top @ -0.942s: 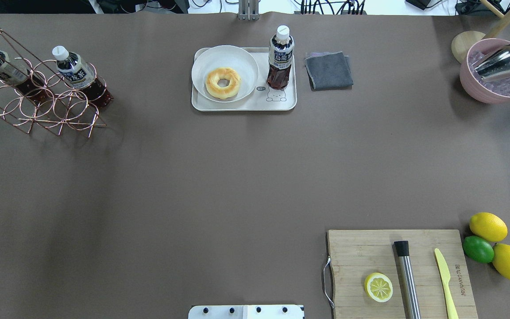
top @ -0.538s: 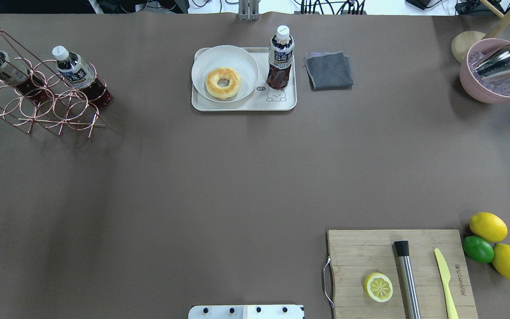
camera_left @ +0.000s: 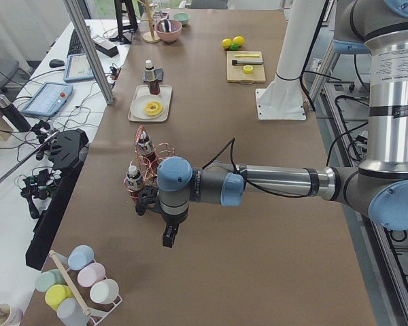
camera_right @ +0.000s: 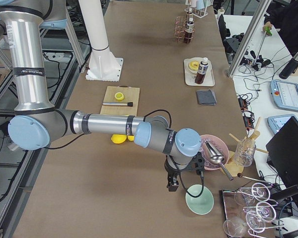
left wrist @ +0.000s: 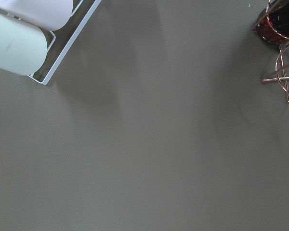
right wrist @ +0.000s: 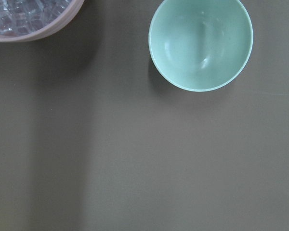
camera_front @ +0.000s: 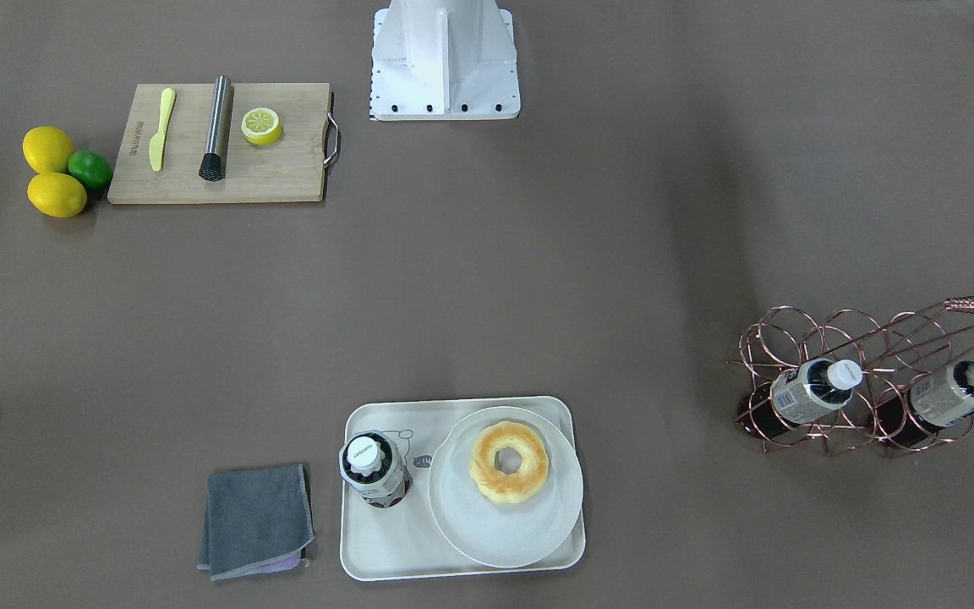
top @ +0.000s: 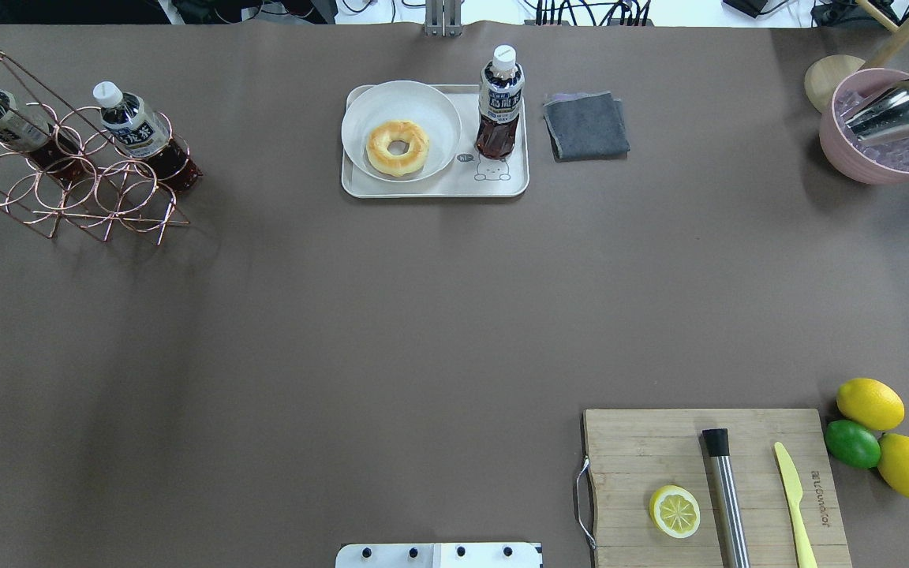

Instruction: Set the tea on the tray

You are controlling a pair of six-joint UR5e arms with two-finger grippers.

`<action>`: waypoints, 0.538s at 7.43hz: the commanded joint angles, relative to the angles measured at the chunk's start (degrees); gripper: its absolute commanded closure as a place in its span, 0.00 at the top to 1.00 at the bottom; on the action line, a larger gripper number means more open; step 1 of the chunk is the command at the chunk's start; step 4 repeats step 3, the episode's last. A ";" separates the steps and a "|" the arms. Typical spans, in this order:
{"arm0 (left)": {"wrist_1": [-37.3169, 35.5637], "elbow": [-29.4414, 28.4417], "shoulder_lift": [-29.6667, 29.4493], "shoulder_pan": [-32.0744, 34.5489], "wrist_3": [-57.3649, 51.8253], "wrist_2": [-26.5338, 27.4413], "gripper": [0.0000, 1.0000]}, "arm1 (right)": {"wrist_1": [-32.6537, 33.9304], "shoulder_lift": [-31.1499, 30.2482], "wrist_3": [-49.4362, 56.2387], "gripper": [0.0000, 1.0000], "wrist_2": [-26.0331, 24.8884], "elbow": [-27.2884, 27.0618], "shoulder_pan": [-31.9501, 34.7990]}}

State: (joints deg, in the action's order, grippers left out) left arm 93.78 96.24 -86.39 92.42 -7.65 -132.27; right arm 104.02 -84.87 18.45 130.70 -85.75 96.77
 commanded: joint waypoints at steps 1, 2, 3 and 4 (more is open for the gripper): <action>0.00 -0.44 -0.27 0.04 0.00 0.00 0.98 | 0.04 -0.04 0.01 1.00 0.08 -0.11 0.00; 0.00 -0.53 -0.18 -0.04 0.00 0.00 0.98 | -0.05 0.05 0.01 1.00 -0.01 -0.03 0.00; 0.09 -0.44 -0.27 -0.05 0.00 0.00 0.98 | -0.66 -0.03 0.01 1.00 -0.01 -0.03 0.00; 0.09 -0.44 -0.27 -0.05 0.00 0.00 0.98 | -0.66 -0.03 0.01 1.00 -0.01 -0.03 0.00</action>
